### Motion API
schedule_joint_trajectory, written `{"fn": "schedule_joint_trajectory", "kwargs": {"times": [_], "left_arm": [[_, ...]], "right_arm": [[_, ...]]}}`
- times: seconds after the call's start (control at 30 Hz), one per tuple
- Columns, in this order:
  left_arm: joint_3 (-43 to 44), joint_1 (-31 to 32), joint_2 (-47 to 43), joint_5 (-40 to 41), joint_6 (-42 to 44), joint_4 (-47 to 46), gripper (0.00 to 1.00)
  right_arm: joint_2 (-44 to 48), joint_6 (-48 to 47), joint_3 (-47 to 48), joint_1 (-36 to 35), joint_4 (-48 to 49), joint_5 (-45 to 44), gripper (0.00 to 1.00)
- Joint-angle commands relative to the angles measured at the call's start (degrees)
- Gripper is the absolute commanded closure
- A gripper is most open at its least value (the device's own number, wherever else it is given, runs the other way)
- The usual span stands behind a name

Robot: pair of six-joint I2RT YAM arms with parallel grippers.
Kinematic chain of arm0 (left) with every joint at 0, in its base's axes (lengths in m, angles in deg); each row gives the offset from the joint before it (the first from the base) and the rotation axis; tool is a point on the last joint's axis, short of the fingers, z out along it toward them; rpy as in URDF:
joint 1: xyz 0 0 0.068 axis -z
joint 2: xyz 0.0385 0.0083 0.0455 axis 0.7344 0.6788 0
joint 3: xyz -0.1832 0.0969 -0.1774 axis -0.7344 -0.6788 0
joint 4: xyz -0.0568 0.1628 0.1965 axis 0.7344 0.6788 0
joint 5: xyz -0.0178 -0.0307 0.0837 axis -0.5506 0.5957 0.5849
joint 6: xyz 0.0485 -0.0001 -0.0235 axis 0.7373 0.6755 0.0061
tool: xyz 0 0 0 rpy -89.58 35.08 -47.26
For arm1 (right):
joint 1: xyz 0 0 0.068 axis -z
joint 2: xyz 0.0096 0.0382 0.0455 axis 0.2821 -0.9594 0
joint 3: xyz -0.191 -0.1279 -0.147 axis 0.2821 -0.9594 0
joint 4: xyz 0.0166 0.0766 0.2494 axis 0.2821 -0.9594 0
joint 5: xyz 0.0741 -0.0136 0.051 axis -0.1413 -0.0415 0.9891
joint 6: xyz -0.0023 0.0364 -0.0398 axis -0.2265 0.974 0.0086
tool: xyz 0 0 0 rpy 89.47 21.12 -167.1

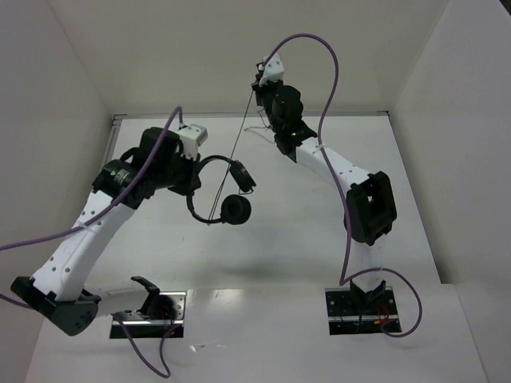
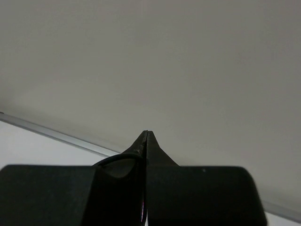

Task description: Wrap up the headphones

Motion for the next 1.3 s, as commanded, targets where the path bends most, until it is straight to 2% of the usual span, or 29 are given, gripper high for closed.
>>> {"fn": "schedule_joint_trajectory", "kwargs": {"times": [0.0, 0.07, 0.2, 0.43, 0.53, 0.77, 0.87, 1.03, 1.1, 1.13, 1.27], "left_arm": [[-2.22, 2.28, 3.35, 12.81, 2.41, 1.51, 1.0], [-2.22, 2.28, 5.28, 15.55, 2.41, 2.04, 1.0], [0.85, 2.28, 11.33, 28.19, 0.74, 2.56, 1.0], [2.18, 2.28, 18.9, 47.02, -0.05, -0.68, 1.0], [0.86, 0.62, 19.7, 48.62, 0.48, -6.12, 1.0], [-2.22, -2.37, 22.16, 57.29, 4.33, -25.1, 1.0], [-0.12, -3.77, 24.09, 56.8, 6.88, -33.8, 1.0], [7.52, -6.5, 30.32, 52.05, 6.89, -39.87, 1.0], [11.56, -7.2, 33.14, 52.14, 7.41, -39.89, 1.0], [16.54, -7.73, 35.93, 51.26, 7.42, -38.76, 1.0], [27.56, -9.75, 40.52, 44.24, 5.75, -36.73, 1.0]], "right_arm": [[-1.22, -4.18, 4.91, 0.35, -2.06, 2.34, 0.99], [-0.51, -5.41, 5.45, 0.35, -3.29, 3.4, 0.99], [2.73, -6.47, 4.31, -0.27, -5.49, 3.92, 0.99], [10.9, -7.09, -2.97, -2.46, -6.64, 4.54, 0.99], [14.6, -5.78, -4.3, -2.99, -8.91, 5.07, 0.99], [23.56, 1.78, -9.67, -5.09, -12.43, 13.94, 0.99], [26.89, 7.82, -13.09, -5.63, -13.32, 20.15, 0.99], [29.55, 16.81, -20.29, -9.31, -10.43, 27.21, 0.99], [30.07, 19.53, -22.06, -12.11, -9.1, 28.53, 0.99], [30.07, 19.54, -23.28, -13.26, -9.1, 28.53, 0.99], [30.07, 22.61, -27.41, -17.4, -7.7, 28.01, 0.99]]}}
